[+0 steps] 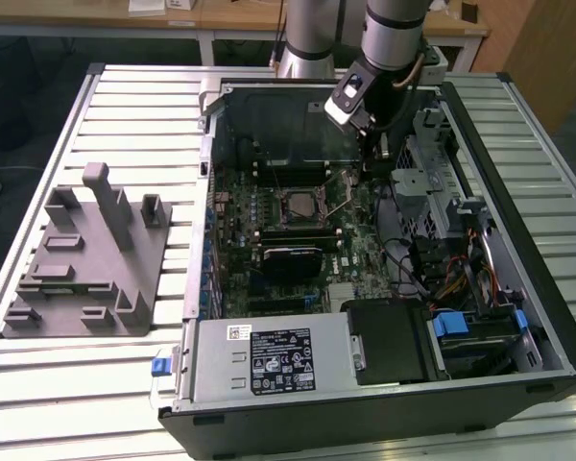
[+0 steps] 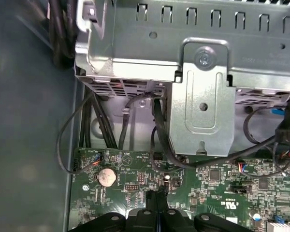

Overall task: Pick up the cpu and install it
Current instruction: 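Close the cpu cover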

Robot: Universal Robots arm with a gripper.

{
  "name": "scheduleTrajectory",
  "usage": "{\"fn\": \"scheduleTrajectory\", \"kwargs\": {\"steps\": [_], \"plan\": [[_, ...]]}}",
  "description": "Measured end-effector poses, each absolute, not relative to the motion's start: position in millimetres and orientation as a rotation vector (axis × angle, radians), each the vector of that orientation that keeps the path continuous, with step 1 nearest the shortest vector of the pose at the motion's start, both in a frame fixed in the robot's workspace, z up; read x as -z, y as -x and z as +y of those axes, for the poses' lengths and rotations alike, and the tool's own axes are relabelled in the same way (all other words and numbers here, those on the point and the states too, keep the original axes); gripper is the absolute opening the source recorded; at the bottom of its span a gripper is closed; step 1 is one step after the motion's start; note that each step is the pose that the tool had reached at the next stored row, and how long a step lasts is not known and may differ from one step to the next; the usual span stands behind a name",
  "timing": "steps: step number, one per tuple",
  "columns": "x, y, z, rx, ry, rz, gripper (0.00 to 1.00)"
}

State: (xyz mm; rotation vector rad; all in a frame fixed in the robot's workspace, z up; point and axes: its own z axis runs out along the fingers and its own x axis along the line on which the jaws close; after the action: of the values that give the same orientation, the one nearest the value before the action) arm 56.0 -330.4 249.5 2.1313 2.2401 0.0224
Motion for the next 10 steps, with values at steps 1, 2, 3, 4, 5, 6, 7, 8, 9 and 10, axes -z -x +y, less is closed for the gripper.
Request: {"fn": "scheduleTrajectory", "kwargs": {"steps": [1,2,3,4,5,6,7,8,9,10], "plan": [[-248,-56,-330,-0.020,-2.133,2.240,0.11],[-246,-56,-330,-0.019,-2.134,2.239,0.11],[-244,-56,-330,-0.017,-2.136,2.239,0.11],[-242,-56,-330,-0.015,-2.137,2.239,0.11],[-240,-56,-330,-0.013,-2.139,2.239,0.11],[-239,-56,-330,-0.011,-2.140,2.238,0.11],[-237,-56,-330,-0.009,-2.142,2.238,0.11],[-235,-56,-330,-0.007,-2.144,2.237,0.11],[-234,-56,-330,-0.006,-2.145,2.237,0.11],[-233,-56,-330,-0.005,-2.146,2.238,0.11]]}}
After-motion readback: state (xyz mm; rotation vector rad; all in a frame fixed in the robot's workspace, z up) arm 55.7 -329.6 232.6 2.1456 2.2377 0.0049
